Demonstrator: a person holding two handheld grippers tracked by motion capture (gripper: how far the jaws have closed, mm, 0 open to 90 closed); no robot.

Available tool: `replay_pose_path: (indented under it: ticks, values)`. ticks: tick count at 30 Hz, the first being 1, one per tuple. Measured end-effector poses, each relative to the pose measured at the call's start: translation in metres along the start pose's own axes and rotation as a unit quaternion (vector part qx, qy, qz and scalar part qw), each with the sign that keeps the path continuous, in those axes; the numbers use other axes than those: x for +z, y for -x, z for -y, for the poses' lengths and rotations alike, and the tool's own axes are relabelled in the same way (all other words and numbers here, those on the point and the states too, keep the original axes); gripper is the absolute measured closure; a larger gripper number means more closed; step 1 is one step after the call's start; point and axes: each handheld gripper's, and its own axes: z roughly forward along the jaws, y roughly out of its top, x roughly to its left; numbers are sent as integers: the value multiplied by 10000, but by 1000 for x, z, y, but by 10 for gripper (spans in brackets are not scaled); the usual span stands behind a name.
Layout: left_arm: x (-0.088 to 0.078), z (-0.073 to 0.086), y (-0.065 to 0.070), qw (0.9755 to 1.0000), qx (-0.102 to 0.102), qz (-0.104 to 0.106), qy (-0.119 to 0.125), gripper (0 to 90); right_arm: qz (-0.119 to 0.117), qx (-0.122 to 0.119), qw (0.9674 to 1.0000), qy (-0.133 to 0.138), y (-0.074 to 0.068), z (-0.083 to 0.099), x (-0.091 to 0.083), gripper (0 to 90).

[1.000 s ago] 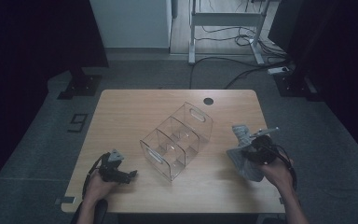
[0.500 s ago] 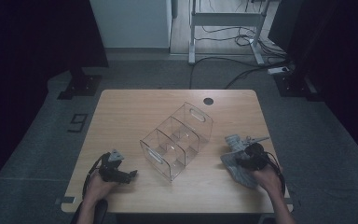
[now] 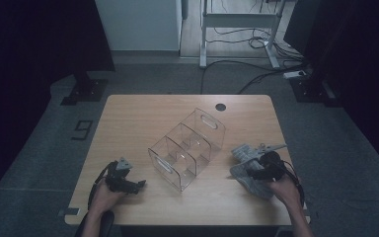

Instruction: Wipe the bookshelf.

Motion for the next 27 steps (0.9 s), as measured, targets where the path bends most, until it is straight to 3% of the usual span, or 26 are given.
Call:
replay_pose_path:
  ticks: [3,7,13,22,27]
  values:
    - [-3,-3,2,9999,17,-71,118,0,-62,-3,9999,137,-2,-5,-9,292]
    - [-8,-6,2,9995,-121,-45,305,0,-111,-91,9994,305,-7,-14,-20,273]
    - [-14,-16,11,9981,-116,160,581,0,-423,-260,9978,441,-20,-35,-25,226]
    - [-18,-31,24,9962,76,270,822,0,-519,-437,9954,681,-27,-66,-8,420]
    - [-18,-36,29,9960,194,241,835,0,-591,-548,9938,767,-29,-82,8,471]
